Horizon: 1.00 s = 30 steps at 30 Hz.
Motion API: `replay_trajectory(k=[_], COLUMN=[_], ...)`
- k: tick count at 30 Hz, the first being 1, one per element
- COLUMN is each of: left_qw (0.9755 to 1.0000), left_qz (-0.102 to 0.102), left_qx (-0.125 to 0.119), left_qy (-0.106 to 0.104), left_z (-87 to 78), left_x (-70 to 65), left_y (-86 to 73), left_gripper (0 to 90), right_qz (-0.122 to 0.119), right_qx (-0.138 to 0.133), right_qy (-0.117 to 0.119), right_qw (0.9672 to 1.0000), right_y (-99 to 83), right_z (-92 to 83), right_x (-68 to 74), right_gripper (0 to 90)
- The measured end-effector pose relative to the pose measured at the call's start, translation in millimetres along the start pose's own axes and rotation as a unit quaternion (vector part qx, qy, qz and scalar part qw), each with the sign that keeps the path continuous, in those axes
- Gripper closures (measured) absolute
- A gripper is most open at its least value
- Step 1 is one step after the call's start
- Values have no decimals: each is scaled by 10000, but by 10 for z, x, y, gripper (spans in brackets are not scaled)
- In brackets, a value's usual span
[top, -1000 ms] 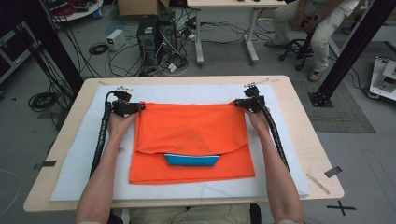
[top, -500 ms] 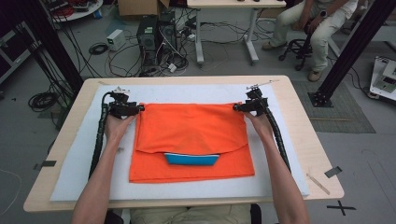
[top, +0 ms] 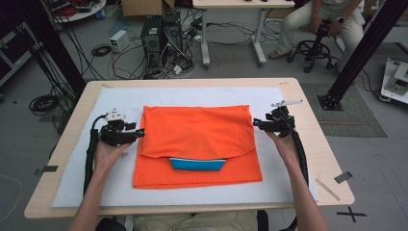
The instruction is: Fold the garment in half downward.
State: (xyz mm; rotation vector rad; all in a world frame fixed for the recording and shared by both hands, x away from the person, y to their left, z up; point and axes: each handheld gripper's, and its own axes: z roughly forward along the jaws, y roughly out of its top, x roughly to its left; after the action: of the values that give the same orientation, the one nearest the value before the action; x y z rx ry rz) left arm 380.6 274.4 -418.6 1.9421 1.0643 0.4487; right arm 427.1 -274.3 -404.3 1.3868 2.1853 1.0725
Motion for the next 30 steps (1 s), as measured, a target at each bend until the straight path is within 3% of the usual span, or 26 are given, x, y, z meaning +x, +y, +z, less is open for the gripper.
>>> replay_trajectory(k=[4,8,9,12,14,16,18,21,23,30], left_qw=[9997,9993,9990,9985,9985,9980,9971,9967,9968,9969], left_qz=[34,208,239,369,343,431,569,626,622,681], left_qx=[119,136,73,163,161,261,450,499,483,377], left_qy=[-200,-261,-383,-376,-399,-369,-210,-134,-127,-121], left_z=[-53,-112,-139,-132,-114,-82,-12,21,17,-25], left_x=[-114,-232,-294,-358,-375,-391,-440,-459,-458,-476], left_y=[-160,-237,-291,-358,-374,-383,-387,-392,-390,-381], left_gripper=[495,494,486,471,470,464,463,473,520,806], right_qz=[-161,-406,-479,-479,-526,-423,-446,-420,-404,-270], right_qx=[193,273,296,232,181,233,220,193,167,-98], right_qy=[257,282,282,333,372,397,424,444,412,330], right_qw=[9994,9984,9980,9980,9978,9980,9979,9979,9982,9990], right_y=[-171,-317,-399,-489,-509,-548,-597,-641,-656,-648], right_z=[-63,-93,-106,-138,-136,-144,-147,-169,-178,-288], right_x=[121,271,349,411,410,430,438,447,440,394], right_gripper=[385,385,383,382,377,371,364,365,365,376])
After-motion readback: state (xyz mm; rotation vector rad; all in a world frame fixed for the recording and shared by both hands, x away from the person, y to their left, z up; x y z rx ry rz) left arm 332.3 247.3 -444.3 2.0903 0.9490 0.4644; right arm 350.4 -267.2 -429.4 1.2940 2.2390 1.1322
